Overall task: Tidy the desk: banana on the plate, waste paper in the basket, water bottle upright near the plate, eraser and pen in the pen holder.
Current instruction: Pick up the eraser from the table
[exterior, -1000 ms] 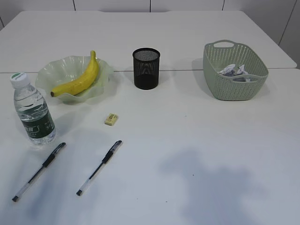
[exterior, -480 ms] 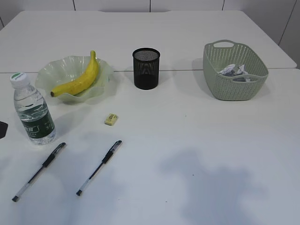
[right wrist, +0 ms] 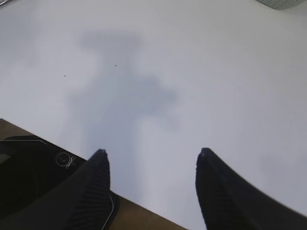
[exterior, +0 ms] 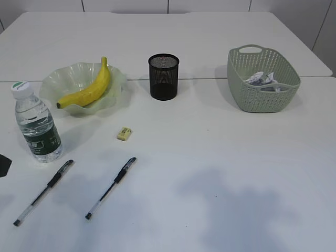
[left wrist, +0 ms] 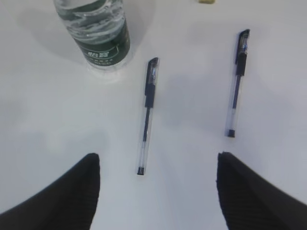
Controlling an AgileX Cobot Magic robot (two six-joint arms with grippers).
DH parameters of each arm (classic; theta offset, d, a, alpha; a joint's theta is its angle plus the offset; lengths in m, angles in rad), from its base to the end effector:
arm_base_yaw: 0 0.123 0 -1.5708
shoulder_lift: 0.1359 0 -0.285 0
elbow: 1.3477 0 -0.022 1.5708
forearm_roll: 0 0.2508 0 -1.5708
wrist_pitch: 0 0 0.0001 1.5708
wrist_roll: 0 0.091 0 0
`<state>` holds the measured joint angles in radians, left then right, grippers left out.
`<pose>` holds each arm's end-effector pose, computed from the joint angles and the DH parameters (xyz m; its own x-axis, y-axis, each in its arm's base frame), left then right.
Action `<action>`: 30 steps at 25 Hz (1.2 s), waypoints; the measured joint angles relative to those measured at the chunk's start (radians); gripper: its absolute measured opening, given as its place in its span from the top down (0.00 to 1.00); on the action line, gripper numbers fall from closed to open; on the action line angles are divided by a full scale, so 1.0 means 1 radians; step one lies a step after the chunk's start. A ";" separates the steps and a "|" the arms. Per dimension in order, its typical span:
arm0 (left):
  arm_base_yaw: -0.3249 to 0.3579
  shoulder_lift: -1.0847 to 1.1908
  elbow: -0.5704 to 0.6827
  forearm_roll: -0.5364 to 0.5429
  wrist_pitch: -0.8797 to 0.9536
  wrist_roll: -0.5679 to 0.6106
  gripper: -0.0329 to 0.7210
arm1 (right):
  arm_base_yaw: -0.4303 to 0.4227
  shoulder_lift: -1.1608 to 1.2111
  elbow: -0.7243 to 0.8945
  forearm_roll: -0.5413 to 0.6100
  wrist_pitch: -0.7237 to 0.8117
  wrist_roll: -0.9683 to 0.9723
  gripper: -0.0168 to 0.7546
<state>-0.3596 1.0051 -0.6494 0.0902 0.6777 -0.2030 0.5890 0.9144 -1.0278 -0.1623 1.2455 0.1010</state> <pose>0.1723 -0.0593 0.2631 -0.7939 0.1574 -0.5873 0.2172 0.9756 -0.0322 0.1283 0.0690 0.3641 -0.7402 -0.4367 -0.5113 -0.4491 0.8870 -0.1073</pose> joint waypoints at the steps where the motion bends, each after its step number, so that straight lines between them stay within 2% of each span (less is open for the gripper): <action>1: 0.000 0.000 0.000 -0.009 0.008 0.010 0.24 | 0.000 0.000 0.000 0.005 0.000 0.000 0.42; 21: -0.004 0.000 -0.005 -0.022 -0.023 0.028 0.24 | 0.000 0.000 0.000 0.033 0.000 -0.005 0.42; 26: -0.004 0.000 -0.005 -0.022 -0.096 0.028 0.28 | 0.000 0.000 0.000 0.036 -0.025 -0.009 0.42; 30: -0.004 0.000 -0.005 -0.025 -0.087 0.028 0.33 | 0.000 0.000 0.000 0.043 -0.024 -0.010 0.43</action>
<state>-0.3633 1.0051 -0.6543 0.0651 0.5904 -0.1751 0.5890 0.9144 -1.0278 -0.1191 1.2213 0.0906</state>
